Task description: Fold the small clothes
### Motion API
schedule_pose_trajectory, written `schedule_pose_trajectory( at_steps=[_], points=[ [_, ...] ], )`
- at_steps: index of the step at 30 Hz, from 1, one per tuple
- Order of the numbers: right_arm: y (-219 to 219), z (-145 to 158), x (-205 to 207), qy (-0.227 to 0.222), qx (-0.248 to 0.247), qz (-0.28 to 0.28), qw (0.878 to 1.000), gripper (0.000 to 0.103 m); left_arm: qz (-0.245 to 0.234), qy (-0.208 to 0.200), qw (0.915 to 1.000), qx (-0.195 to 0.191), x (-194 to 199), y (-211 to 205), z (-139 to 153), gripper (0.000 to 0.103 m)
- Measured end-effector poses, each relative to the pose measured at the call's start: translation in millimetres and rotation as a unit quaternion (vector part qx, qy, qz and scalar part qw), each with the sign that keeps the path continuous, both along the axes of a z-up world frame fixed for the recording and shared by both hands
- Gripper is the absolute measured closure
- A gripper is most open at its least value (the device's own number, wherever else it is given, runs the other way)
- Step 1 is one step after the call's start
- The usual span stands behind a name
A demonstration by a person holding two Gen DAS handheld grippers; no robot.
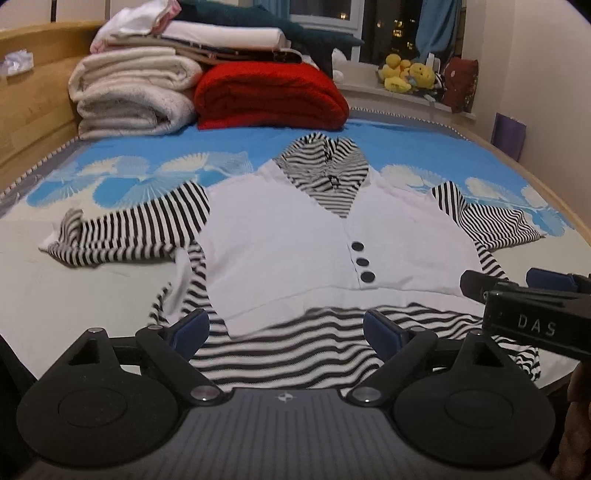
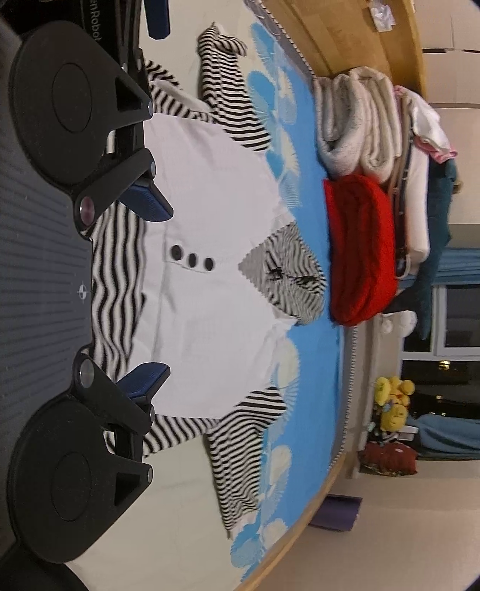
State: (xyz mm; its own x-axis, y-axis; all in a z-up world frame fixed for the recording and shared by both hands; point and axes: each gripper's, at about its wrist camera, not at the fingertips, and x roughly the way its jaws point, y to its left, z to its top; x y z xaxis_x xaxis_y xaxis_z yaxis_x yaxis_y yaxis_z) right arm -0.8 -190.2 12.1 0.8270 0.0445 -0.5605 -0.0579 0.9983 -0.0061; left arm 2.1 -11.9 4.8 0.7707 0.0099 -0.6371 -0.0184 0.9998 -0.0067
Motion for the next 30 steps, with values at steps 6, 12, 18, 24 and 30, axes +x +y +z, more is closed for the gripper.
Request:
schedule_pose_trajectory(
  at_steps=[6, 12, 18, 24, 30],
  points=[
    [6, 3, 1, -0.018, -0.001, 0.001, 1.000, 0.019, 0.007, -0.018, 0.9996, 0.021, -6, 3, 7, 0.009],
    [9, 3, 8, -0.007, 0.018, 0.009, 1.000, 0.019, 0.024, 0.001, 0.9997, -0.001, -6, 12, 31, 0.009],
    [15, 3, 20, -0.010, 0.010, 0.009, 1.000, 0.023, 0.024, -0.048, 0.9985, 0.005, -3, 26, 56, 0.009],
    [13, 5, 39, -0.002, 0.019, 0.002, 1.000, 0.036, 0.017, -0.052, 0.9979, -0.034, 49, 69, 82, 0.041],
    [5, 46, 81, -0.032, 0.032, 0.032, 0.998, 0.055, 0.030, -0.040, 0.9967, -0.064, 149, 156, 111, 0.065]
  ],
)
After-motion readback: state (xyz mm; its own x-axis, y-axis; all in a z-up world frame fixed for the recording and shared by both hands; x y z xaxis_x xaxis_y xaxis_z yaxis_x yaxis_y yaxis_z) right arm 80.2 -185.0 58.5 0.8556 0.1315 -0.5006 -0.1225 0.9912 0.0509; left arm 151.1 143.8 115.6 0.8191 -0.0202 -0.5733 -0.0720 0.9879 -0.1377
